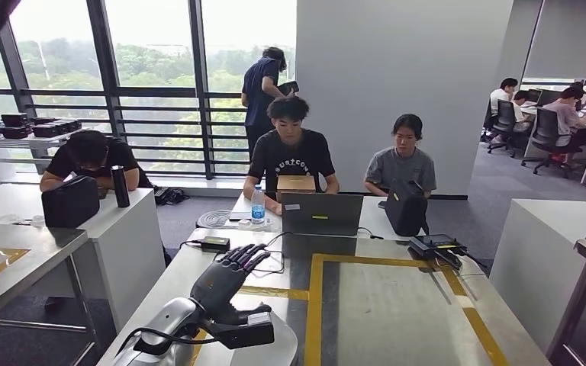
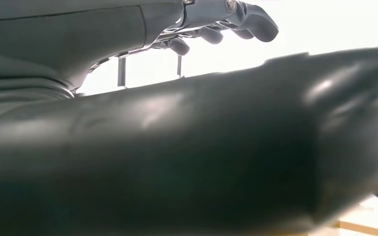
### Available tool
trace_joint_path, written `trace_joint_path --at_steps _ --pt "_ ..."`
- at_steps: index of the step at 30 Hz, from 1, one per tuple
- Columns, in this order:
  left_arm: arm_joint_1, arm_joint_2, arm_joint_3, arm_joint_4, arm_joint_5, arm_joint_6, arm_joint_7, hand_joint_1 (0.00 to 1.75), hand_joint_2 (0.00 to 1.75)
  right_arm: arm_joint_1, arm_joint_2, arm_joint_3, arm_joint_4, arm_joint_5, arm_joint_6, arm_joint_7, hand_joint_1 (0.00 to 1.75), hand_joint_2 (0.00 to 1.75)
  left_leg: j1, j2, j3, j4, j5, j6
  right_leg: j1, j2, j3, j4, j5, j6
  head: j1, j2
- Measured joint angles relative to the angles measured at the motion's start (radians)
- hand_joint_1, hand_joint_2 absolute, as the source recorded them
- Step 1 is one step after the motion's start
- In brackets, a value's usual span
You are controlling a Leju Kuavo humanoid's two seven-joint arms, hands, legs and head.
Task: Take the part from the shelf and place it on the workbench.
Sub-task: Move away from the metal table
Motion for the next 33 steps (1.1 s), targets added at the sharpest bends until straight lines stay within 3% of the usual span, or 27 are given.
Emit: trace_joint_path --at_steps 1,2,3,5,7,9,10,12,14,15,16,17,19,21,22,25,27,29,30,31,32,33 --pt "0.001 0.0 0.0 0.001 -0.001 0.0 0.0 0.0 0.0 0.0 0.0 0.0 0.0 -0.001 0.0 0.0 0.0 0.0 -0.001 0.0 -0.014 0.003 0.008 -0.001 0.001 0.0 0.008 0.017 0.007 -0.001 0.0 0.0" --pt "0.002 0.0 0.0 0.001 -0.003 0.0 -0.001 0.0 0.0 0.0 0.0 0.0 0.0 -0.001 0.0 0.0 0.0 0.0 -0.001 0.0 -0.027 0.007 0.016 -0.002 0.002 0.0 0.034 -0.003 0.03 -0.003 0.001 0.0" --pt "0.002 0.0 0.0 0.001 -0.005 0.0 -0.001 0.0 0.0 0.0 0.0 0.0 0.0 -0.002 0.0 0.0 0.0 0.0 -0.001 0.0 -0.039 0.012 0.022 -0.004 0.002 0.0 0.078 -0.056 0.054 -0.005 0.001 0.0" --pt "0.0 -0.002 0.0 -0.001 -0.007 0.0 -0.001 0.0 0.0 -0.003 -0.001 0.0 0.0 -0.003 0.0 0.0 0.0 0.0 -0.003 0.0 -0.057 0.021 0.034 -0.012 0.006 0.001 0.17 -0.188 0.063 -0.014 0.001 0.0" --pt "-0.002 -0.004 0.001 -0.002 -0.008 0.0 -0.001 0.0 0.0 -0.004 -0.002 0.0 0.0 -0.004 0.0 0.0 0.0 0.0 -0.004 -0.001 -0.064 0.023 0.046 -0.024 0.011 0.003 0.208 -0.256 0.05 -0.026 0.0 0.0" --pt "-0.003 -0.006 0.002 -0.002 -0.008 0.0 0.0 0.0 0.0 -0.003 -0.002 0.0 0.0 -0.004 -0.002 0.0 0.0 0.0 -0.005 -0.002 -0.067 0.02 0.057 -0.037 0.011 0.002 0.202 -0.263 0.062 -0.04 -0.001 0.0" --pt "-0.003 -0.006 0.002 -0.002 -0.008 0.0 0.0 0.0 0.0 -0.004 -0.002 0.0 0.0 -0.004 -0.002 0.0 0.0 0.0 -0.004 -0.002 -0.073 0.027 0.047 -0.043 0.009 0.001 0.197 -0.265 0.072 -0.047 -0.001 0.0" --pt "-0.004 -0.005 0.003 -0.001 -0.008 0.0 0.001 0.0 0.0 -0.004 -0.002 0.0 0.0 -0.004 -0.003 0.0 0.0 0.0 -0.001 -0.002 -0.099 0.095 -0.021 -0.055 0.005 -0.003 0.179 -0.269 0.092 -0.059 -0.003 0.0" --pt "-0.003 -0.005 0.004 0.0 -0.008 0.0 0.001 0.0 0.0 -0.003 -0.002 0.0 0.0 -0.004 -0.003 0.0 0.0 0.0 0.002 -0.002 -0.135 0.224 -0.11 -0.064 0.005 -0.003 0.155 -0.268 0.11 -0.064 -0.004 0.0" --pt "-0.002 -0.005 0.004 0.001 -0.008 0.0 0.001 0.0 0.0 -0.003 -0.002 -0.001 0.0 -0.004 -0.003 0.0 0.0 0.0 0.003 -0.002 -0.144 0.277 -0.131 -0.067 0.005 -0.004 0.142 -0.267 0.119 -0.064 -0.004 0.0" --pt "-0.001 -0.005 0.004 0.002 -0.008 0.0 0.001 0.0 0.0 -0.003 -0.002 -0.001 0.0 -0.004 -0.003 0.0 0.0 0.0 0.003 -0.002 -0.138 0.301 -0.128 -0.068 0.005 -0.004 0.129 -0.266 0.128 -0.063 -0.004 0.0" --pt "-0.001 -0.005 0.004 0.002 -0.008 0.0 0.001 0.0 0.0 -0.003 -0.002 -0.001 0.0 -0.004 -0.003 0.0 0.0 0.0 0.003 -0.002 -0.115 0.29 -0.108 -0.066 0.005 -0.004 0.117 -0.265 0.137 -0.062 -0.004 0.0" --pt "-0.001 -0.006 0.004 0.001 -0.009 0.0 0.001 0.0 0.0 -0.003 -0.002 -0.001 0.0 -0.004 -0.003 0.0 0.0 0.0 0.001 -0.002 -0.025 0.174 -0.067 -0.057 0.005 -0.003 0.096 -0.261 0.153 -0.057 -0.004 0.0" --pt "-0.004 -0.009 0.005 -0.004 -0.01 0.0 0.0 0.0 0.0 -0.003 -0.001 -0.002 0.0 -0.008 -0.004 0.002 0.0 0.0 -0.004 -0.002 0.06 0.048 -0.071 -0.045 0.006 -0.003 0.086 -0.26 0.167 -0.047 -0.004 0.0" --pt "-0.005 -0.01 0.005 -0.005 -0.012 0.0 -0.001 0.0 0.0 -0.003 -0.001 -0.002 0.0 -0.011 -0.004 0.003 0.0 0.0 -0.008 -0.002 0.076 0.017 -0.08 -0.039 0.005 -0.004 0.085 -0.262 0.175 -0.041 -0.004 0.0" --pt "-0.01 -0.021 0.005 -0.005 -0.016 -0.002 -0.001 0.0 0.0 -0.002 -0.001 -0.005 0.0 -0.018 -0.005 0.011 0.0 0.0 -0.008 -0.001 0.069 -0.001 -0.061 -0.019 0.002 -0.002 0.079 -0.264 0.182 -0.02 -0.004 0.0" --pt "-0.014 -0.033 0.005 -0.005 -0.017 -0.003 0.001 0.0 0.0 -0.002 -0.001 -0.008 0.0 -0.021 -0.005 0.016 0.0 0.0 -0.002 0.001 0.054 -0.008 -0.037 -0.004 0.002 -0.001 0.054 -0.208 0.122 -0.012 -0.003 0.0" --pt "-0.016 -0.041 0.005 -0.004 -0.017 -0.003 0.005 0.0 0.0 -0.003 -0.002 -0.01 0.0 -0.021 -0.005 0.017 0.0 0.0 -0.002 0.002 0.029 -0.006 -0.017 0.002 0.002 0.0 0.014 -0.08 0.03 -0.005 -0.001 0.0" --pt "-0.016 -0.043 0.005 -0.003 -0.017 -0.003 0.006 0.0 0.0 -0.003 -0.002 -0.011 0.0 -0.021 -0.005 0.017 0.0 0.0 -0.002 0.002 0.016 -0.004 -0.008 0.001 0.002 0.0 0.0 -0.02 0.005 -0.002 0.0 0.0" --pt "-0.015 -0.044 0.005 -0.002 -0.017 -0.003 0.007 0.0 0.0 -0.003 -0.002 -0.011 0.0 -0.021 -0.005 0.017 0.0 0.0 -0.002 0.003 0.002 -0.001 0.0 0.0 0.001 0.0 -0.001 0.015 0.001 0.0 0.0 0.0" --pt "-0.015 -0.044 0.005 -0.002 -0.017 -0.003 0.008 0.0 0.0 -0.002 -0.002 -0.011 0.0 -0.02 -0.005 0.017 0.0 0.0 -0.001 0.003 -0.011 0.004 0.007 -0.003 0.0 0.0 0.015 0.013 0.017 0.002 0.0 0.0" --pt "-0.015 -0.045 0.005 -0.002 -0.017 -0.003 0.009 0.0 0.0 -0.002 -0.002 -0.011 0.0 -0.018 -0.005 0.016 0.0 0.0 0.0 0.003 -0.024 0.009 0.013 -0.006 -0.002 0.0 0.05 -0.026 0.043 0.003 0.0 0.0"
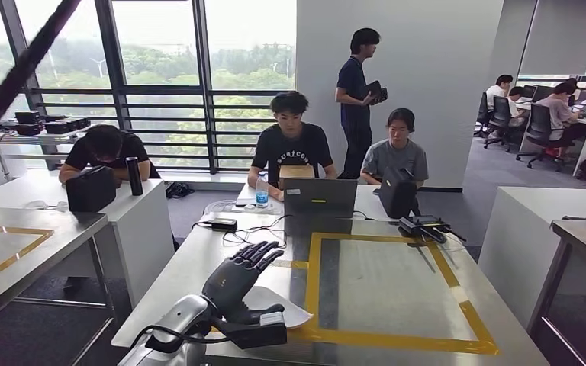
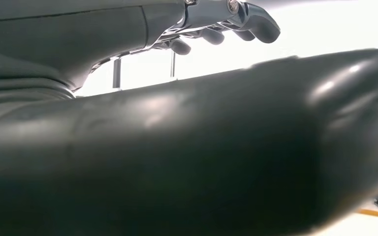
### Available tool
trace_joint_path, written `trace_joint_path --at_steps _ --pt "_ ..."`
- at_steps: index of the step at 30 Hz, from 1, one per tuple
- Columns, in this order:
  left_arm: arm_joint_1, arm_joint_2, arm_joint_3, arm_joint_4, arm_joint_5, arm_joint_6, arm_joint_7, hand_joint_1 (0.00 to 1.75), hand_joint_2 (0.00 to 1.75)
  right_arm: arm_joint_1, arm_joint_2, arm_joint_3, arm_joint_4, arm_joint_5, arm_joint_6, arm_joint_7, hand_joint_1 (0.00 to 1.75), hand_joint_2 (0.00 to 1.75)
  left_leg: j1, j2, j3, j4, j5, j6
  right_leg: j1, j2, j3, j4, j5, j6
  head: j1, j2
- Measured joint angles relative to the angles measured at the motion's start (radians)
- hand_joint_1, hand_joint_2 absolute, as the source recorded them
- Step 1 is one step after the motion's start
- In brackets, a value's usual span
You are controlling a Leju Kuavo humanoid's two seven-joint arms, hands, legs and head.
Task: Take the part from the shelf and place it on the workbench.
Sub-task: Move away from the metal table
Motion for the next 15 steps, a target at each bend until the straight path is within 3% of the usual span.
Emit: trace_joint_path --at_steps 2,4,6,8,10,12,13,14,15 --pt "0.0 0.001 0.001 -0.002 0.0 0.001 0.001 0.0 0.0 -0.001 0.0 0.0 0.0 0.007 0.001 -0.003 0.0 0.0 0.001 0.0 -0.022 0.014 0.009 -0.009 0.0 0.001 0.093 -0.135 0.022 0.0 0.0 0.0" --pt "-0.001 0.005 0.003 -0.006 0.0 0.004 0.003 0.0 0.0 -0.002 0.0 0.0 0.0 0.015 0.003 -0.008 0.0 0.0 -0.002 -0.001 -0.035 0.023 0.018 -0.021 0.003 0.004 0.141 -0.214 0.015 -0.01 0.0 0.0" --pt "-0.002 0.014 0.01 -0.009 0.003 0.008 0.003 0.0 0.0 -0.002 0.0 0.0 0.0 0.022 0.006 -0.012 0.0 0.0 -0.003 -0.002 -0.039 0.022 0.03 -0.034 0.005 0.006 0.137 -0.218 0.021 -0.027 -0.001 0.0" --pt "-0.004 0.029 0.019 -0.012 0.008 0.009 0.002 0.0 0.0 -0.003 0.0 0.0 0.0 0.027 0.007 -0.016 0.0 0.0 -0.002 -0.003 -0.052 0.039 0.01 -0.046 0.001 0.003 0.125 -0.222 0.036 -0.045 -0.002 0.0" --pt "-0.009 0.046 0.029 -0.016 0.01 0.007 0.0 0.0 0.0 -0.003 0.0 0.0 0.0 0.032 0.007 -0.017 0.0 0.0 0.001 -0.003 -0.082 0.12 -0.067 -0.056 -0.001 0.001 0.105 -0.223 0.054 -0.059 -0.003 0.0" --pt "-0.012 0.059 0.037 -0.018 0.01 0.006 -0.004 0.0 0.0 -0.002 0.0 0.0 0.0 0.037 0.008 -0.017 0.0 0.0 0.002 -0.003 -0.114 0.247 -0.143 -0.062 0.001 0.001 0.08 -0.223 0.073 -0.062 -0.004 0.0" --pt "-0.012 0.065 0.04 -0.019 0.01 0.005 -0.007 0.0 0.0 -0.002 0.0 0.0 0.0 0.04 0.008 -0.018 0.0 0.0 0.002 -0.003 -0.118 0.29 -0.153 -0.063 0.002 0.001 0.067 -0.223 0.083 -0.063 -0.004 0.0" --pt "-0.012 0.07 0.041 -0.02 0.01 0.004 -0.011 0.0 0.0 -0.002 0.0 0.0 0.0 0.041 0.008 -0.018 0.0 0.0 0.002 -0.003 -0.106 0.3 -0.141 -0.061 0.003 0.0 0.054 -0.222 0.093 -0.062 -0.004 0.0" --pt "-0.011 0.073 0.043 -0.022 0.01 0.003 -0.015 0.0 0.0 -0.002 0.0 0.0 0.0 0.042 0.008 -0.018 0.0 0.0 0.002 -0.003 -0.076 0.274 -0.115 -0.058 0.004 0.0 0.042 -0.222 0.102 -0.061 -0.004 0.0"
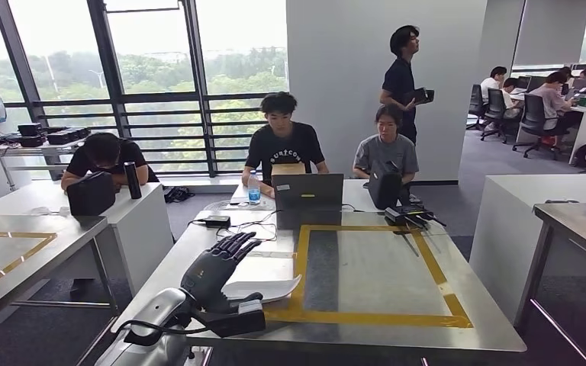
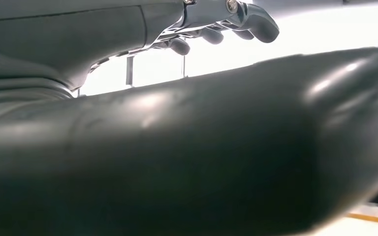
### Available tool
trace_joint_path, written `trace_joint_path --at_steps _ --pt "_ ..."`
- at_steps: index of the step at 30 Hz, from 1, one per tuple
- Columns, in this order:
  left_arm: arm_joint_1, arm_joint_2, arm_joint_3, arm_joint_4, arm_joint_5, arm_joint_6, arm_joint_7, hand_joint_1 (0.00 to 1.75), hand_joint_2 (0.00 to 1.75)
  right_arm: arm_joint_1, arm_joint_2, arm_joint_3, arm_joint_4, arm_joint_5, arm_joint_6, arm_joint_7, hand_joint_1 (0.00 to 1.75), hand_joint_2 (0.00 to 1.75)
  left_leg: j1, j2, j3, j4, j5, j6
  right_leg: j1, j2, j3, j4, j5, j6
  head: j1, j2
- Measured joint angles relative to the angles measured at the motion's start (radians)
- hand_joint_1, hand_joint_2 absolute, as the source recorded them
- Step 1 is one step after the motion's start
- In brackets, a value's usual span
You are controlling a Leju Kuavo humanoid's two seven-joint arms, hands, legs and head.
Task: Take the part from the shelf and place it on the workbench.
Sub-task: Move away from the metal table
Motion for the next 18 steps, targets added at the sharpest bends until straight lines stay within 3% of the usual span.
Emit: trace_joint_path --at_steps 1,3,5,7,8,10,12,13,14,15,16,18 --pt "-0.001 0.002 0.001 -0.003 0.001 -0.001 -0.004 0.0 0.0 0.0 0.0 0.0 0.0 0.0 0.0 0.0 0.0 0.0 -0.001 0.0 0.046 -0.058 0.025 0.006 0.001 0.0 -0.01 0.0 0.009 0.002 0.0 0.0" --pt "-0.004 0.004 0.003 -0.012 0.005 -0.005 -0.011 0.0 0.0 -0.001 0.0 0.0 0.0 0.0 0.0 0.0 0.0 0.0 -0.006 0.0 0.143 -0.195 0.028 0.019 0.003 -0.001 -0.022 0.0 0.025 0.009 0.0 0.0" --pt "-0.007 0.005 0.007 -0.018 0.01 -0.007 -0.016 0.0 0.0 -0.001 0.0 0.0 0.0 0.0 0.0 -0.002 0.0 0.0 -0.012 -0.001 0.181 -0.265 0.012 0.027 0.001 -0.002 -0.025 -0.005 0.042 0.021 0.0 0.0" --pt "-0.007 0.005 0.011 -0.019 0.014 -0.008 -0.02 0.0 0.0 0.0 0.0 0.0 0.0 0.002 0.0 -0.007 0.0 0.0 -0.012 0.001 0.174 -0.277 0.027 0.037 -0.001 -0.001 -0.025 -0.012 0.055 0.035 -0.001 0.0" --pt "-0.007 0.006 0.012 -0.02 0.015 -0.008 -0.022 0.0 0.0 0.001 0.0 0.0 0.0 0.003 0.0 -0.01 0.0 0.0 -0.009 0.002 0.17 -0.282 0.038 0.044 -0.001 0.0 -0.03 -0.006 0.045 0.04 0.0 0.0" --pt "-0.006 0.006 0.014 -0.02 0.018 -0.008 -0.025 0.0 0.0 0.002 0.0 0.0 0.0 0.005 0.0 -0.014 0.0 0.0 -0.004 0.005 0.155 -0.289 0.063 0.056 -0.001 0.001 -0.057 0.063 -0.027 0.047 0.001 0.0" --pt "0.0 0.008 0.017 -0.02 0.022 -0.008 -0.026 0.0 0.0 0.002 -0.002 0.0 0.0 0.006 0.0 -0.015 0.0 0.0 -0.004 0.005 0.127 -0.288 0.085 0.061 -0.001 0.002 -0.094 0.192 -0.114 0.053 0.003 0.0" --pt "0.004 0.009 0.018 -0.02 0.023 -0.008 -0.027 0.0 0.0 0.002 -0.003 0.0 0.0 0.007 0.0 -0.015 0.0 0.0 -0.004 0.005 0.113 -0.285 0.095 0.06 -0.001 0.002 -0.103 0.244 -0.132 0.056 0.003 0.0" --pt "0.008 0.01 0.018 -0.02 0.024 -0.008 -0.027 0.0 0.0 0.002 -0.003 0.0 0.0 0.007 0.0 -0.015 0.0 0.0 -0.004 0.005 0.099 -0.282 0.104 0.059 -0.001 0.002 -0.097 0.266 -0.127 0.057 0.003 0.0" --pt "0.01 0.01 0.018 -0.019 0.024 -0.008 -0.027 0.0 0.0 0.002 -0.003 0.0 0.0 0.007 0.0 -0.014 0.0 0.0 -0.003 0.005 0.084 -0.278 0.111 0.056 -0.002 0.002 -0.072 0.248 -0.107 0.058 0.004 0.0" --pt "0.012 0.011 0.019 -0.02 0.025 -0.008 -0.027 0.0 0.0 0.002 -0.003 0.0 0.0 0.007 0.0 -0.014 0.0 0.0 -0.002 0.005 0.071 -0.272 0.118 0.053 -0.002 0.002 -0.029 0.197 -0.082 0.058 0.004 0.0" --pt "0.012 0.013 0.02 -0.022 0.026 -0.008 -0.027 0.0 0.0 0.0 -0.004 0.0 0.0 0.007 0.0 -0.013 0.0 0.0 -0.003 0.005 0.05 -0.259 0.127 0.043 -0.001 0.003 0.062 0.068 -0.071 0.053 0.004 0.0"
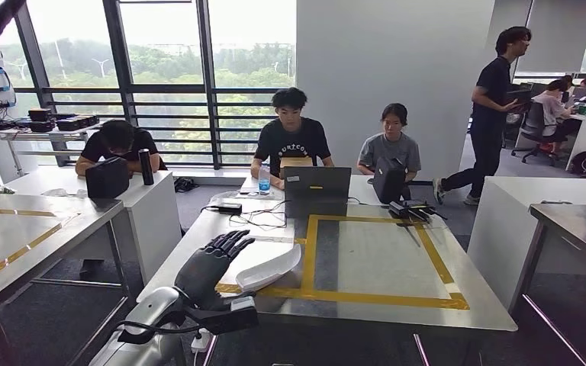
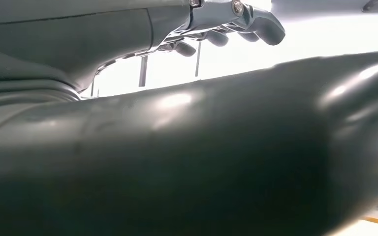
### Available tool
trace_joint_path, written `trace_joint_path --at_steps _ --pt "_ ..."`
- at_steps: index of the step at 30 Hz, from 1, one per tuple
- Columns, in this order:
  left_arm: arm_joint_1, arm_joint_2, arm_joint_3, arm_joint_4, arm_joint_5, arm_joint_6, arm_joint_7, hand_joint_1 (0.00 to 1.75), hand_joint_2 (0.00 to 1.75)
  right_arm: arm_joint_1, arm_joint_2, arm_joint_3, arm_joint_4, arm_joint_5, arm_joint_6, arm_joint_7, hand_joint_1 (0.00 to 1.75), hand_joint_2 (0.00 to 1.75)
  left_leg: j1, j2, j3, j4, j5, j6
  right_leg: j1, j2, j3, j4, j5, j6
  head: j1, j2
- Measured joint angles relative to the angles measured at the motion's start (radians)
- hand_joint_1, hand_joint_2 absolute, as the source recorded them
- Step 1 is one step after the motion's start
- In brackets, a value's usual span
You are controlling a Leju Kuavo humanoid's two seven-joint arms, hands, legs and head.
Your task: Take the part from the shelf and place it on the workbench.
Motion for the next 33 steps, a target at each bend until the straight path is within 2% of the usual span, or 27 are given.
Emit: trace_joint_path --at_steps 1,2,4,5,6,7,9,10,11,12,13,14,16,17,19,21,23,25,28,32,33 --pt "0.0 0.001 0.001 -0.001 0.001 0.0 -0.001 0.0 0.0 0.0 0.0 0.0 0.0 0.0 0.0 0.001 0.0 0.0 -0.001 0.0 -0.006 0.004 0.004 -0.006 0.002 0.001 0.026 -0.043 -0.006 -0.006 0.0 0.0" --pt "0.0 0.002 0.002 -0.002 0.002 0.001 -0.003 0.0 0.0 0.0 -0.001 0.0 0.0 0.0 0.0 0.002 0.0 0.0 -0.002 0.0 -0.009 0.005 0.01 -0.012 0.005 0.002 0.035 -0.063 -0.014 -0.013 -0.001 0.0" --pt "0.0 0.003 0.003 -0.002 0.005 0.001 -0.008 0.0 0.0 0.001 -0.001 0.0 0.0 0.0 0.0 0.004 0.0 0.0 -0.002 -0.001 -0.012 0.004 0.02 -0.023 0.005 0.002 0.028 -0.07 -0.005 -0.03 -0.002 0.0" --pt "0.0 0.004 0.003 -0.002 0.006 0.001 -0.01 0.0 0.0 0.0 -0.001 0.0 0.0 0.0 0.0 0.004 0.0 0.0 -0.002 -0.001 -0.018 0.01 0.013 -0.029 0.003 0.0 0.023 -0.071 0.003 -0.039 -0.002 0.0" --pt "0.0 0.005 0.003 -0.002 0.006 0.001 -0.011 0.0 0.0 0.0 -0.001 0.0 0.0 -0.001 0.0 0.004 0.0 0.0 -0.001 -0.002 -0.027 0.03 -0.01 -0.035 0.001 -0.002 0.016 -0.074 0.012 -0.047 -0.003 0.0" --pt "0.001 0.006 0.004 -0.001 0.007 0.001 -0.012 0.0 0.0 -0.001 -0.001 0.0 0.0 -0.001 0.0 0.004 0.0 0.0 0.002 -0.002 -0.042 0.071 -0.05 -0.04 0.0 -0.004 0.007 -0.076 0.022 -0.053 -0.003 0.0" --pt "0.002 0.006 0.004 0.0 0.008 0.0 -0.013 0.0 0.0 -0.001 -0.001 0.0 0.0 -0.001 -0.001 0.003 0.0 0.0 0.005 -0.002 -0.077 0.194 -0.139 -0.049 0.0 -0.005 -0.016 -0.076 0.04 -0.058 -0.005 0.0" --pt "0.004 0.006 0.004 0.001 0.008 -0.002 -0.016 0.0 0.0 0.0 -0.001 0.0 0.0 -0.002 -0.002 0.003 0.0 0.0 0.006 -0.002 -0.087 0.248 -0.162 -0.051 0.0 -0.005 -0.028 -0.076 0.049 -0.058 -0.005 0.0" --pt "0.007 0.007 0.004 0.003 0.008 -0.005 -0.021 0.0 0.0 0.0 -0.001 0.0 0.0 -0.002 -0.003 0.003 0.0 0.0 0.006 -0.002 -0.086 0.277 -0.162 -0.052 0.0 -0.005 -0.04 -0.076 0.057 -0.057 -0.005 0.0" --pt "0.009 0.007 0.004 0.003 0.008 -0.009 -0.029 0.0 0.0 0.0 -0.001 0.0 0.0 -0.002 -0.004 0.003 0.0 0.0 0.006 -0.002 -0.068 0.273 -0.142 -0.051 0.0 -0.005 -0.052 -0.075 0.065 -0.055 -0.005 0.0" --pt "0.01 0.007 0.004 0.004 0.01 -0.014 -0.039 0.0 0.0 0.0 -0.001 0.0 0.0 -0.003 -0.006 0.003 0.0 0.0 0.006 -0.002 -0.034 0.235 -0.113 -0.047 0.0 -0.005 -0.061 -0.075 0.073 -0.053 -0.005 0.0" --pt "0.011 0.007 0.004 0.003 0.014 -0.02 -0.048 0.0 0.0 0.0 -0.001 0.0 0.0 -0.003 -0.008 0.002 0.0 0.0 0.005 -0.002 0.012 0.172 -0.094 -0.042 0.0 -0.005 -0.069 -0.075 0.081 -0.05 -0.005 0.0" --pt "0.01 0.007 0.004 0.001 0.022 -0.027 -0.06 0.0 0.0 0.0 -0.001 0.0 0.0 -0.003 -0.011 -0.001 0.0 0.0 0.0 -0.003 0.101 0.044 -0.096 -0.032 0.002 -0.005 -0.077 -0.074 0.094 -0.04 -0.005 0.0" --pt "0.01 0.007 0.003 0.0 0.025 -0.029 -0.062 0.0 0.0 0.0 -0.001 0.0 0.0 -0.003 -0.013 -0.002 0.0 0.0 -0.003 -0.003 0.122 0.007 -0.108 -0.027 0.001 -0.005 -0.079 -0.075 0.1 -0.034 -0.005 0.0" --pt "0.01 0.007 0.003 -0.001 0.025 -0.029 -0.063 0.0 0.0 0.0 -0.001 0.0 0.0 -0.003 -0.014 -0.002 0.0 0.0 -0.006 -0.004 0.126 -0.015 -0.111 -0.019 0.0 -0.005 -0.078 -0.082 0.11 -0.021 -0.004 0.0" --pt "0.01 0.007 0.003 -0.001 0.025 -0.029 -0.061 0.0 0.0 0.001 -0.001 0.0 0.0 -0.002 -0.014 -0.003 0.0 0.0 -0.007 -0.004 0.122 -0.024 -0.101 -0.013 0.001 -0.005 -0.077 -0.092 0.1 -0.03 -0.004 0.0" --pt "0.012 0.006 0.003 0.0 0.024 -0.029 -0.058 0.0 0.87 0.001 -0.002 0.0 0.0 0.0 -0.016 -0.004 0.0 0.0 -0.007 -0.005 0.12 -0.026 -0.091 -0.009 0.002 -0.004 -0.078 -0.102 0.109 -0.046 -0.003 0.0" --pt "0.017 0.005 0.003 0.002 0.024 -0.026 -0.054 0.0 1.75 0.001 -0.004 0.0 0.0 0.001 -0.022 -0.004 0.0 0.0 -0.008 -0.006 0.115 -0.023 -0.085 -0.003 0.002 -0.002 -0.079 -0.112 0.14 -0.042 -0.003 0.0" --pt "0.022 0.004 0.003 0.002 0.025 -0.016 -0.054 0.0 1.75 0.001 -0.005 0.0 0.0 0.002 -0.037 0.009 0.0 0.0 -0.008 -0.007 0.106 -0.019 -0.08 0.0 0.001 -0.002 -0.081 -0.12 0.156 -0.029 -0.002 0.0" --pt "0.03 0.003 0.002 0.003 0.027 -0.007 -0.048 0.0 1.75 0.001 -0.005 0.0 0.0 0.012 -0.053 0.017 0.0 1.75 -0.009 -0.007 0.104 -0.017 -0.08 0.001 0.001 -0.001 -0.082 -0.121 0.158 -0.025 -0.001 0.0" --pt "0.031 0.002 0.002 0.004 0.029 -0.007 -0.045 0.0 1.75 0.001 -0.005 0.0 0.0 0.014 -0.054 0.016 0.0 1.75 -0.009 -0.007 0.103 -0.017 -0.08 0.001 0.001 -0.001 -0.082 -0.121 0.158 -0.024 -0.001 0.0"
